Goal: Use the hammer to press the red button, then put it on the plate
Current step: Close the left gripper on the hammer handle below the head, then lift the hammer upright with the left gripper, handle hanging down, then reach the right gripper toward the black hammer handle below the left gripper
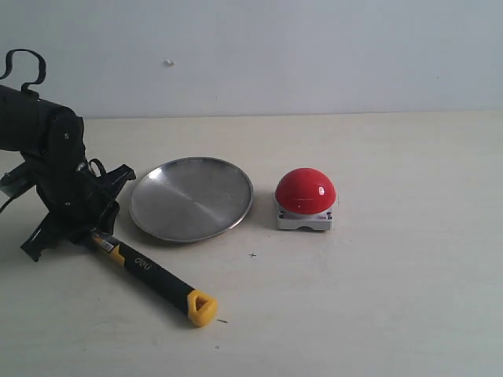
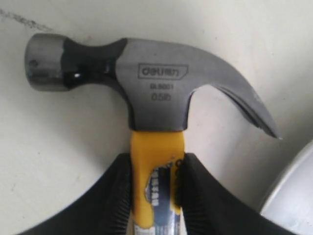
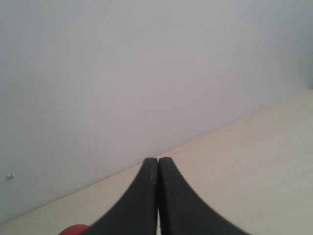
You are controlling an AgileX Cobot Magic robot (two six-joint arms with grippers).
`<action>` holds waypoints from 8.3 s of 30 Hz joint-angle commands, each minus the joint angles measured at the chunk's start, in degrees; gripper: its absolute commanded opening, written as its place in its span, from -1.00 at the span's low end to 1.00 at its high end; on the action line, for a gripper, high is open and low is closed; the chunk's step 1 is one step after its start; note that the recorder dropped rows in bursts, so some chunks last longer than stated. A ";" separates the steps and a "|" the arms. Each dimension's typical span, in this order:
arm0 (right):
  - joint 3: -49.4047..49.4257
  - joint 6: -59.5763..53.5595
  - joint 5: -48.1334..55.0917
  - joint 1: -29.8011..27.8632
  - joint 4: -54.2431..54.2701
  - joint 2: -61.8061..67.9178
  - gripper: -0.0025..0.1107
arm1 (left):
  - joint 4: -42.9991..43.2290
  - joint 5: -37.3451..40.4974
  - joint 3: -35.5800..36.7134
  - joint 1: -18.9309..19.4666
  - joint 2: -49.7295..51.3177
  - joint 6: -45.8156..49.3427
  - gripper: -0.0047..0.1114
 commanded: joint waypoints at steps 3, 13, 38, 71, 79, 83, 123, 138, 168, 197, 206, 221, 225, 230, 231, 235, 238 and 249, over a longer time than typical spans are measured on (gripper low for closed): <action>-0.25 -0.09 -0.21 -0.34 -0.16 -0.33 -0.96 | 3.64 0.37 0.25 -0.26 0.88 3.07 -0.90; -0.25 -0.09 -0.21 -0.34 -0.16 -0.33 -0.96 | 3.91 5.79 0.25 -0.13 0.88 12.16 -0.90; -0.25 -0.09 -0.21 -0.34 -0.16 -0.33 -0.96 | 3.91 5.79 0.25 -0.13 0.88 12.16 -0.90; -0.25 -0.09 -0.21 -0.34 -0.16 -0.33 -0.96 | 9.42 3.86 0.25 -0.13 0.88 23.87 -0.90; -0.25 -0.09 -0.21 -0.34 -0.16 -0.33 -0.96 | 10.97 3.86 0.25 -0.13 0.88 23.87 -0.90; -0.25 -0.09 -0.21 -0.34 -0.16 -0.33 -0.96 | 12.09 3.86 0.25 -0.13 0.88 23.87 -0.90; -0.25 -0.09 -0.21 -0.34 -0.16 -0.33 -0.96 | -2.65 17.46 -2.72 3.98 0.79 46.63 -0.92; -0.25 -0.09 -0.21 -0.34 -0.16 -0.33 -0.96 | -5.43 20.25 -4.77 4.37 -0.24 52.38 -0.92; -0.25 -0.09 -0.21 -0.34 -0.16 -0.33 -0.96 | -5.66 29.89 -11.66 4.52 -0.28 57.36 -0.92; -0.25 3.06 -9.93 -0.34 0.29 -0.33 -0.96 | -5.66 30.68 -11.69 4.52 -0.28 62.53 -0.92; -0.25 8.97 -14.57 -0.34 0.51 -0.33 -0.96 | -6.07 32.13 -15.09 4.52 -0.28 63.82 -0.92; -3.65 53.42 -30.60 -0.34 -53.66 23.00 -0.96 | -8.38 32.13 -15.74 4.52 -0.17 65.25 -0.92; -10.95 62.48 -36.40 -0.34 -70.01 37.93 -0.96 | -9.33 32.13 -16.88 4.52 -0.17 65.51 -0.92; -19.75 68.89 -51.47 -0.34 -82.17 58.08 -0.96 | -12.44 32.13 -18.17 4.52 -0.17 67.28 -0.92; -20.83 68.89 -53.90 -0.34 -83.43 62.13 -0.95 | -12.57 32.13 -18.17 4.52 -0.17 67.33 -0.92; -23.50 68.59 -60.30 -0.34 -85.27 74.70 -0.78 | -12.86 32.13 -18.17 4.52 -0.17 67.60 -0.92; -23.50 65.68 -60.55 1.20 -85.27 80.18 -0.76 | -12.86 32.13 -18.17 4.52 -0.17 67.82 -0.92; -24.86 59.57 -52.27 21.99 -73.25 86.64 -0.46 | -17.22 32.13 -18.17 4.52 -0.17 70.03 -0.92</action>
